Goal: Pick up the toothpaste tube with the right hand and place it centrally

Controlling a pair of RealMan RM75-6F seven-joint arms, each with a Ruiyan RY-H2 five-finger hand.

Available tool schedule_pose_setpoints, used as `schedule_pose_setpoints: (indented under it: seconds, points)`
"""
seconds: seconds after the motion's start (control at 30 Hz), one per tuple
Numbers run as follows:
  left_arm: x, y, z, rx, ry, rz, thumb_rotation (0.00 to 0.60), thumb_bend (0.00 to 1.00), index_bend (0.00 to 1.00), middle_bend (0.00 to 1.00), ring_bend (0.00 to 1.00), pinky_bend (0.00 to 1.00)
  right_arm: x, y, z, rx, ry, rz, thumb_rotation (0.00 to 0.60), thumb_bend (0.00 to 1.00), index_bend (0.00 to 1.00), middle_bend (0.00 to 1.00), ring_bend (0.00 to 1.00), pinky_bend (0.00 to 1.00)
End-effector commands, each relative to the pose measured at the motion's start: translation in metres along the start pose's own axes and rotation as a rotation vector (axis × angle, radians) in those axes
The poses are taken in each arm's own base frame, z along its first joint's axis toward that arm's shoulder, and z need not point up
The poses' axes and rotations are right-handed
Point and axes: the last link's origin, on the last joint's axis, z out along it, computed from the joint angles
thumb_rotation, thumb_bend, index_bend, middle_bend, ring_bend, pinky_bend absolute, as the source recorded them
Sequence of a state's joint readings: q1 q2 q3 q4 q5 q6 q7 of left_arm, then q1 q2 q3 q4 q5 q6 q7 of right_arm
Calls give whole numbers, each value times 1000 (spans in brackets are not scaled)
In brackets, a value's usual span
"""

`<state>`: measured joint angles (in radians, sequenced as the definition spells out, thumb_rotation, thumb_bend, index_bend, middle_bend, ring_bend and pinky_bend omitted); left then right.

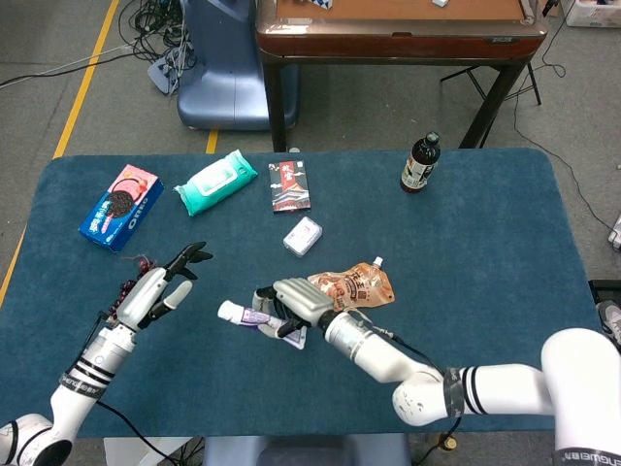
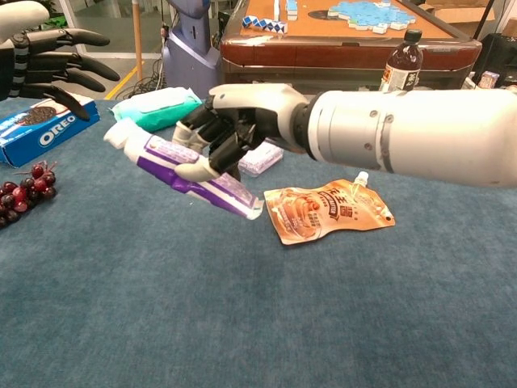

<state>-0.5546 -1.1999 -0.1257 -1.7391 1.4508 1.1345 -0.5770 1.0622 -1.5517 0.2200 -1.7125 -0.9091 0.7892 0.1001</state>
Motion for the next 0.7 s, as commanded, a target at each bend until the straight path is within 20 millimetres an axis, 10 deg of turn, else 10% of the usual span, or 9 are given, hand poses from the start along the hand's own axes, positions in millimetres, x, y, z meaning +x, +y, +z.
schedule_pose_setpoints:
  seconds: [0.03, 0.7]
  points:
    - [-2, 2, 2, -10, 1, -3, 0, 217, 0, 155, 149, 278, -9, -4, 5, 11, 22, 11, 600, 955, 967, 861, 763, 594]
    - [-9, 1, 8, -41, 30, 14, 0, 214, 0, 147, 136, 256, -43, -10, 28, 90, 121, 47, 600, 955, 966, 861, 764, 604]
